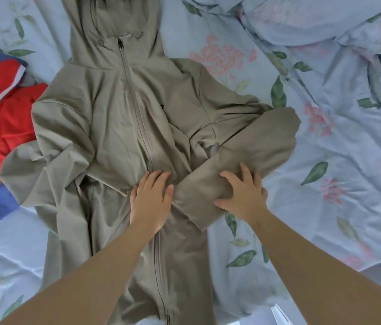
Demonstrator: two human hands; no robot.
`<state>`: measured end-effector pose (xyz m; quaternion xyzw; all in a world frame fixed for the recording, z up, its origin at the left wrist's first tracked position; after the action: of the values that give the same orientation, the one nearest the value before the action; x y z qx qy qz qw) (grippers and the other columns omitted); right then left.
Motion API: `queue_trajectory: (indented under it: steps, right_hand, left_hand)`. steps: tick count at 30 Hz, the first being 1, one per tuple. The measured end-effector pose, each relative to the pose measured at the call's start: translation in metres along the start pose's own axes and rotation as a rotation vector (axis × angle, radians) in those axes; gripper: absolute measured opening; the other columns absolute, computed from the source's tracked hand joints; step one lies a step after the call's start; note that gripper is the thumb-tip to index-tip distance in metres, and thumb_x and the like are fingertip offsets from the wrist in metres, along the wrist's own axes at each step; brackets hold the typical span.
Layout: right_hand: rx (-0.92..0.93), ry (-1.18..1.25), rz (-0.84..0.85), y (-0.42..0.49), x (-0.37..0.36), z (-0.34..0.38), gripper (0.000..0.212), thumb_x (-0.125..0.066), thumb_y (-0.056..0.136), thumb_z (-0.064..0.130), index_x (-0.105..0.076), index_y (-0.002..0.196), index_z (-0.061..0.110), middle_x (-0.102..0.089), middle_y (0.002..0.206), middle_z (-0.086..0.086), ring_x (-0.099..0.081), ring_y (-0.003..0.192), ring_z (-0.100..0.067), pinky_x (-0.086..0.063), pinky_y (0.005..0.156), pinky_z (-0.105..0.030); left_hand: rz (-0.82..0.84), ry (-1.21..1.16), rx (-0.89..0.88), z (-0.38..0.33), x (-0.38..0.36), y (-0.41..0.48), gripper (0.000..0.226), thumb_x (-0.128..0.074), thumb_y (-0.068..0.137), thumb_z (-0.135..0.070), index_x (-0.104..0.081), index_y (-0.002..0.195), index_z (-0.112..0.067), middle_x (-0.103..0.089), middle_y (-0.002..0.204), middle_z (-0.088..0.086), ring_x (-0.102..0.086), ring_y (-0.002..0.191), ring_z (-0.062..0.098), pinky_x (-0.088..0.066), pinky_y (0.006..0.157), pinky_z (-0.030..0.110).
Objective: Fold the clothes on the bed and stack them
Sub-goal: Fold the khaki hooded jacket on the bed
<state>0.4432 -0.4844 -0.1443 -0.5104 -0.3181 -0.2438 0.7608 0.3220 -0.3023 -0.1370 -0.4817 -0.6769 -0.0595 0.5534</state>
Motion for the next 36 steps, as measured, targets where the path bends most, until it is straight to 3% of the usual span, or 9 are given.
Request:
queue_trajectory:
  steps: [3, 7, 12, 15, 17, 19, 22, 25, 36]
  right_hand:
    - [0.102, 0.039, -0.205, 0.003, 0.008, 0.001, 0.013, -0.056, 0.086, 0.008, -0.051, 0.095, 0.017, -0.041, 0.117, -0.005, -0.037, 0.107, -0.03, -0.04, 0.089, -0.038]
    - [0.11, 0.466, -0.267, 0.014, 0.041, -0.006, 0.034, -0.049, 0.086, -0.004, -0.033, 0.07, 0.022, -0.039, 0.07, 0.001, -0.043, 0.072, -0.025, -0.039, 0.064, -0.036]
    - [-0.045, 0.631, -0.917, -0.004, 0.183, -0.052, 0.011, -0.042, 0.089, 0.0, -0.048, 0.096, 0.007, -0.051, 0.082, -0.009, -0.047, 0.081, -0.026, -0.034, 0.073, -0.027]
    - [-0.252, 1.145, -1.181, -0.015, 0.209, -0.109, 0.04, -0.041, 0.094, 0.017, -0.036, 0.133, 0.01, -0.05, 0.118, -0.004, -0.049, 0.102, -0.016, -0.041, 0.092, -0.024]
    - [-0.32, 1.129, -1.044, -0.006, 0.186, -0.119, 0.052, -0.043, 0.095, 0.022, -0.026, 0.144, 0.014, -0.038, 0.144, -0.01, -0.045, 0.119, -0.017, -0.032, 0.099, -0.02]
    - [-0.389, 0.969, -0.836, 0.009, 0.144, -0.122, 0.052, -0.048, 0.093, 0.021, -0.032, 0.141, 0.012, -0.048, 0.133, -0.016, -0.044, 0.125, -0.027, -0.032, 0.104, -0.026]
    - [-0.496, 1.099, -0.488, 0.03, 0.071, -0.111, 0.038, -0.054, 0.09, 0.03, -0.045, 0.121, 0.009, -0.05, 0.081, -0.005, -0.051, 0.093, -0.027, -0.044, 0.081, -0.035]
    - [-0.568, 1.384, -0.268, 0.036, 0.033, -0.084, 0.025, -0.059, 0.09, 0.03, -0.051, 0.089, 0.006, -0.046, 0.067, -0.007, -0.046, 0.06, -0.019, -0.043, 0.06, -0.032]
    - [-0.47, 1.458, -0.044, 0.066, 0.024, -0.007, 0.011, -0.06, 0.091, 0.017, -0.053, 0.085, 0.011, -0.046, 0.074, -0.002, -0.041, 0.062, -0.013, -0.045, 0.058, -0.025]
  left_hand:
    - [0.006, 0.023, 0.012, -0.003, 0.0, 0.004, 0.046, -0.031, 0.1, -0.039, -0.033, 0.145, -0.027, -0.028, 0.152, -0.007, -0.013, 0.145, 0.015, -0.014, 0.117, 0.042]
    - [-0.017, -0.009, 0.029, -0.011, 0.003, 0.007, 0.047, -0.033, 0.1, -0.04, -0.034, 0.144, -0.025, -0.03, 0.151, -0.006, -0.017, 0.144, 0.016, -0.017, 0.116, 0.043]
    - [-0.057, -0.075, -0.05, -0.037, 0.014, 0.017, 0.047, -0.038, 0.099, -0.037, -0.036, 0.143, -0.019, -0.033, 0.149, 0.0, -0.022, 0.141, 0.018, -0.022, 0.114, 0.039]
    - [-0.088, -0.081, -0.123, -0.061, 0.02, 0.027, 0.049, -0.039, 0.099, -0.036, -0.037, 0.143, -0.017, -0.034, 0.149, 0.003, -0.025, 0.14, 0.019, -0.024, 0.113, 0.036]
    - [-0.093, -0.074, -0.146, -0.076, 0.021, 0.033, 0.049, -0.041, 0.099, -0.036, -0.036, 0.144, -0.018, -0.03, 0.151, 0.003, -0.023, 0.141, 0.02, -0.025, 0.113, 0.037]
    - [-0.09, -0.039, -0.175, -0.088, 0.02, 0.038, 0.051, -0.045, 0.097, -0.036, -0.034, 0.144, -0.02, -0.026, 0.152, 0.004, -0.021, 0.141, 0.022, -0.026, 0.113, 0.04]
    - [-0.069, 0.015, -0.154, -0.09, 0.014, 0.046, 0.058, -0.051, 0.094, -0.037, -0.03, 0.146, -0.021, -0.02, 0.154, 0.005, -0.023, 0.14, 0.027, -0.026, 0.113, 0.041]
    - [-0.046, 0.051, -0.083, -0.078, 0.006, 0.049, 0.069, -0.057, 0.09, -0.039, -0.024, 0.147, -0.019, -0.02, 0.153, 0.004, -0.028, 0.135, 0.031, -0.029, 0.108, 0.04]
    - [-0.018, -0.159, -0.027, -0.054, 0.005, 0.054, 0.051, -0.057, 0.085, -0.002, -0.043, 0.133, -0.012, -0.048, 0.121, 0.008, -0.049, 0.11, 0.023, -0.035, 0.088, 0.022]
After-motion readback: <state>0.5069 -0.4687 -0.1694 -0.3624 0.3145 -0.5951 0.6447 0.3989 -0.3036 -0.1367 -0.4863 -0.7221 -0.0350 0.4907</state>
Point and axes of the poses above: each hand's wrist, its own y-axis towards the middle knuckle, its own x-axis out of the back of the hand, z = x × y, the point moved 9 cm from there along y, towards the middle knuckle
